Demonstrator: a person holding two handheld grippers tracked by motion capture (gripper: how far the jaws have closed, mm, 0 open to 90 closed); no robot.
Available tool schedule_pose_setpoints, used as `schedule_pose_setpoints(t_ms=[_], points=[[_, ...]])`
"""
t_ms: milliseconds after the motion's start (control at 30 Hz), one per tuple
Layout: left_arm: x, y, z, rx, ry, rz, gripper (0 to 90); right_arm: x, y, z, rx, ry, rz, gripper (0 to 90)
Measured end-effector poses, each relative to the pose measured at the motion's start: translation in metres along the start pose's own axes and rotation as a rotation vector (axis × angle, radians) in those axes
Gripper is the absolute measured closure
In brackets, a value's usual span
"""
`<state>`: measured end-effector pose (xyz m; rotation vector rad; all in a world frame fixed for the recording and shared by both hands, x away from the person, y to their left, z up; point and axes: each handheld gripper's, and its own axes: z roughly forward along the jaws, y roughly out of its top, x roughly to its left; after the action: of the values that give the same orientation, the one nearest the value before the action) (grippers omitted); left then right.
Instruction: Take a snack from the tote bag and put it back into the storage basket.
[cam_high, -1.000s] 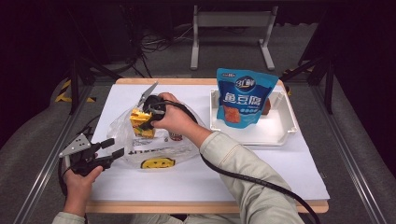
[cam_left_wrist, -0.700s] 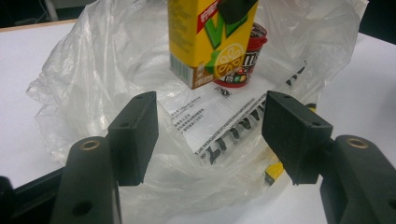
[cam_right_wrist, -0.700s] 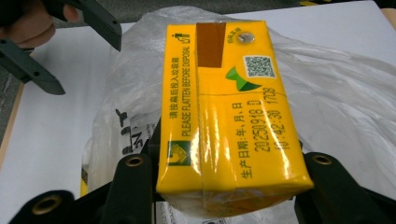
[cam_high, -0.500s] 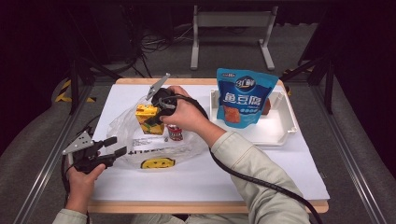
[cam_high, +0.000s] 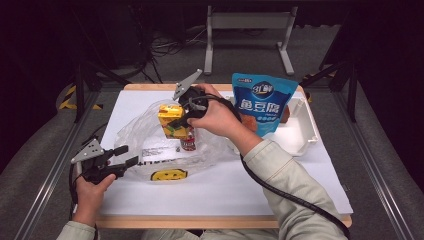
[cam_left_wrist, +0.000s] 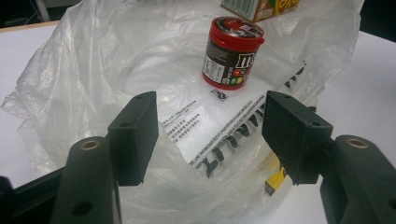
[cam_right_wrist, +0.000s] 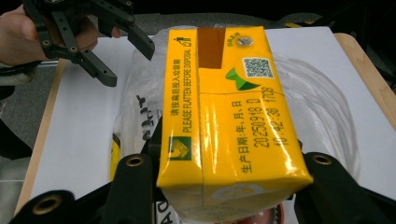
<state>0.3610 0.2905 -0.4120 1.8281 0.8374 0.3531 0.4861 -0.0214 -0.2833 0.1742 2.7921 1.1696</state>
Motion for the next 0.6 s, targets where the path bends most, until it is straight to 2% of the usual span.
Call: schedule_pose_setpoints(t_ms=[600], points=[[0.002,-0.002,-0.001,0.002,0.004,-0.009,36.9,-0.005,-0.024,-0.061,-0.04,-0.049,0.021,56.0]])
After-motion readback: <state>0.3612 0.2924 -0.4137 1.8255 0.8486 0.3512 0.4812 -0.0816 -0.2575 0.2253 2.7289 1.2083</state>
